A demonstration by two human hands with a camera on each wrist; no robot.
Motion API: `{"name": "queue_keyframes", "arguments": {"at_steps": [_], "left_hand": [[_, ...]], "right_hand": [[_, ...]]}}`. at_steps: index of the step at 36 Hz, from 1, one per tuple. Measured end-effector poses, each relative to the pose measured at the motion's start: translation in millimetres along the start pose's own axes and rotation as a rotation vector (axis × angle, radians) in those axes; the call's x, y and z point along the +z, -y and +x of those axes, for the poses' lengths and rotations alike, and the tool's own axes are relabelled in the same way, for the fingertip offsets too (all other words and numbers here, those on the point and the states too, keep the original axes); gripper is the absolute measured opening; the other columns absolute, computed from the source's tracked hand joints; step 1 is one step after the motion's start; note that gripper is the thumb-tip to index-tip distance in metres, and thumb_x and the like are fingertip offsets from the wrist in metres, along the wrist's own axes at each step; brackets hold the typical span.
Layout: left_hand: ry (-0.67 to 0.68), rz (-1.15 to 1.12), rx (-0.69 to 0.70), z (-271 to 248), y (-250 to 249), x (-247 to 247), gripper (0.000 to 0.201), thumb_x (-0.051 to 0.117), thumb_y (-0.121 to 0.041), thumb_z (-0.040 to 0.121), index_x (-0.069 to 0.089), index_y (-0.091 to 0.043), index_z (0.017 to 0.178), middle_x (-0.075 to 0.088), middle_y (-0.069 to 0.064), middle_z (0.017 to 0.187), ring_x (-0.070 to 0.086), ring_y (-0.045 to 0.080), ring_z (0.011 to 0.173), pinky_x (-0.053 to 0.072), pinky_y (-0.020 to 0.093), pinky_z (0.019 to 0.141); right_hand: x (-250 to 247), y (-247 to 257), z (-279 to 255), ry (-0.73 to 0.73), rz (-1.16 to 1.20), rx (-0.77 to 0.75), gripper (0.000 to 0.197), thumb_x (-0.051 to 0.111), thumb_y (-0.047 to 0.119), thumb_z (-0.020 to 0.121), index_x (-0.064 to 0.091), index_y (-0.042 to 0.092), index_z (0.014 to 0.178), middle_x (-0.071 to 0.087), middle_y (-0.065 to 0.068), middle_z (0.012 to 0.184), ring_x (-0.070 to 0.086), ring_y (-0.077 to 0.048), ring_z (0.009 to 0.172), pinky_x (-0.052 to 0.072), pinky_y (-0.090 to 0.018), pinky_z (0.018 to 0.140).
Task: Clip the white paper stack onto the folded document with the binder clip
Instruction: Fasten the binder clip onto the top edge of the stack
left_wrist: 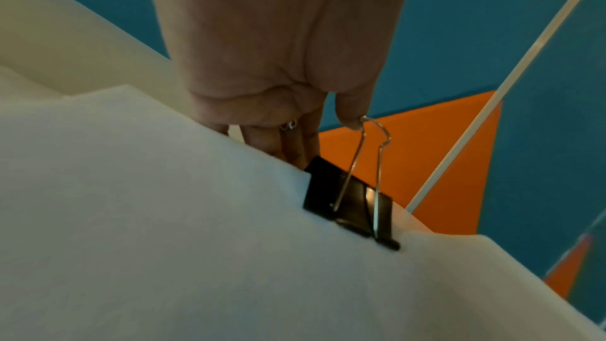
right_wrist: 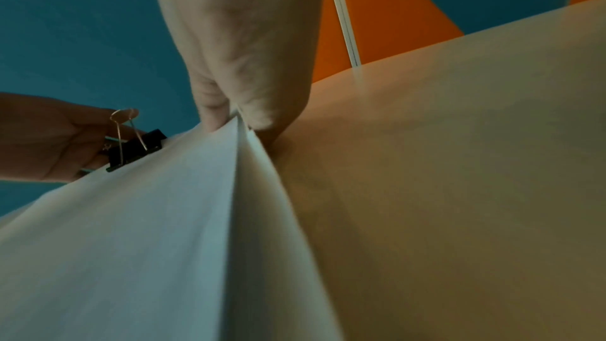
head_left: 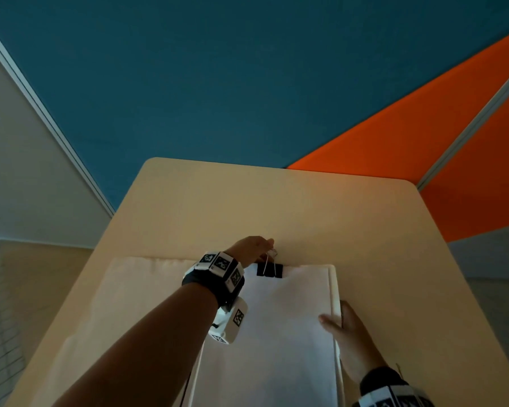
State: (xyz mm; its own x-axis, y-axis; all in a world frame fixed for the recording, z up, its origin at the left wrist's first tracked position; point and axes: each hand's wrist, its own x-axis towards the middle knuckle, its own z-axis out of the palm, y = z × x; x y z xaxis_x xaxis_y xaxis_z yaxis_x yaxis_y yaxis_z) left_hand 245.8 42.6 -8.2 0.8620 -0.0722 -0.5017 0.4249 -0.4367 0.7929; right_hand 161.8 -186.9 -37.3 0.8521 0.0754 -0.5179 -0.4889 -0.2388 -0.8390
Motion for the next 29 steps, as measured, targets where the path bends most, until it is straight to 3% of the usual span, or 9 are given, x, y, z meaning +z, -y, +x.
{"name": "queue_keyframes", "arguments": {"at_steps": [3,4,6,10,13,15,20,24,29], "left_hand": [[0.038,-0.057,0.023,0,2,8,0.042,0.038,-0.023,0.097,0.053,0.009,0.121,0.059,0.022,0.117,0.063,0.01,0.076,0.05,0.022,0.083],[0.045,-0.083,0.023,1,2,12,0.042,0.039,-0.02,0.097,0.052,0.011,0.121,0.059,0.02,0.114,0.06,0.004,0.069,0.05,0.021,0.083],[0.045,-0.069,0.022,1,3,16,0.041,0.038,-0.017,0.097,0.051,0.013,0.121,0.059,0.022,0.117,0.056,0.007,0.072,0.047,0.026,0.091],[0.08,0.021,0.073,-9,0,14,0.04,0.039,-0.018,0.097,0.052,0.008,0.124,0.06,0.015,0.113,0.055,0.007,0.079,0.043,0.004,0.072],[0.16,0.22,0.095,-14,2,10,0.045,0.044,-0.022,0.096,0.039,-0.006,0.138,0.056,0.014,0.132,0.053,0.02,0.116,0.039,0.022,0.101],[0.201,0.307,0.074,-18,4,9,0.06,0.049,-0.027,0.093,0.024,-0.013,0.145,0.052,0.011,0.137,0.048,0.024,0.127,0.034,0.032,0.109],[0.208,0.398,0.108,-26,12,5,0.083,0.063,-0.03,0.084,0.012,-0.017,0.148,0.052,0.01,0.136,0.047,0.024,0.127,0.033,0.033,0.11],[0.17,0.563,0.159,-31,19,5,0.093,0.066,-0.045,0.078,0.01,-0.021,0.148,0.038,0.008,0.142,0.04,0.026,0.131,0.032,0.04,0.113],[0.129,0.731,0.242,-33,20,5,0.1,0.074,-0.051,0.066,0.022,-0.019,0.145,0.025,0.005,0.148,0.039,0.026,0.13,0.03,0.041,0.114]], "right_hand": [[6,2,4,0.0,0.036,0.036,0.032,0.065,0.011,0.08,0.057,0.013,0.111,0.067,-0.011,0.108,0.063,-0.027,0.101,0.047,-0.047,0.096],[9,2,5,-0.012,0.03,0.039,0.035,0.065,0.014,0.081,0.056,0.012,0.114,0.066,-0.011,0.11,0.062,-0.027,0.102,0.046,-0.047,0.098],[12,1,7,-0.03,0.023,0.012,0.031,0.062,0.013,0.083,0.056,0.009,0.113,0.066,-0.011,0.108,0.062,-0.025,0.099,0.046,-0.043,0.095],[14,0,6,-0.083,0.057,-0.028,0.019,0.061,0.01,0.084,0.057,0.011,0.103,0.065,-0.005,0.094,0.06,-0.019,0.089,0.044,-0.032,0.079],[15,-3,7,-0.094,0.083,-0.023,0.022,0.061,0.01,0.084,0.058,0.008,0.105,0.065,-0.009,0.099,0.061,-0.024,0.094,0.044,-0.037,0.087],[15,-3,8,-0.088,0.109,-0.016,0.023,0.06,0.01,0.084,0.057,0.008,0.107,0.063,-0.008,0.099,0.059,-0.019,0.091,0.041,-0.036,0.09],[18,1,7,-0.067,0.134,-0.069,0.023,0.06,0.01,0.084,0.055,0.015,0.106,0.06,-0.003,0.096,0.057,-0.017,0.091,0.039,-0.035,0.092],[19,5,4,-0.045,0.136,-0.088,0.015,0.061,0.01,0.083,0.061,0.015,0.098,0.064,0.001,0.093,0.06,-0.015,0.089,0.042,-0.034,0.086],[18,9,-2,-0.028,0.154,-0.119,0.009,0.06,0.009,0.084,0.063,0.017,0.086,0.069,-0.007,0.094,0.064,-0.02,0.088,0.047,-0.03,0.072]]}}
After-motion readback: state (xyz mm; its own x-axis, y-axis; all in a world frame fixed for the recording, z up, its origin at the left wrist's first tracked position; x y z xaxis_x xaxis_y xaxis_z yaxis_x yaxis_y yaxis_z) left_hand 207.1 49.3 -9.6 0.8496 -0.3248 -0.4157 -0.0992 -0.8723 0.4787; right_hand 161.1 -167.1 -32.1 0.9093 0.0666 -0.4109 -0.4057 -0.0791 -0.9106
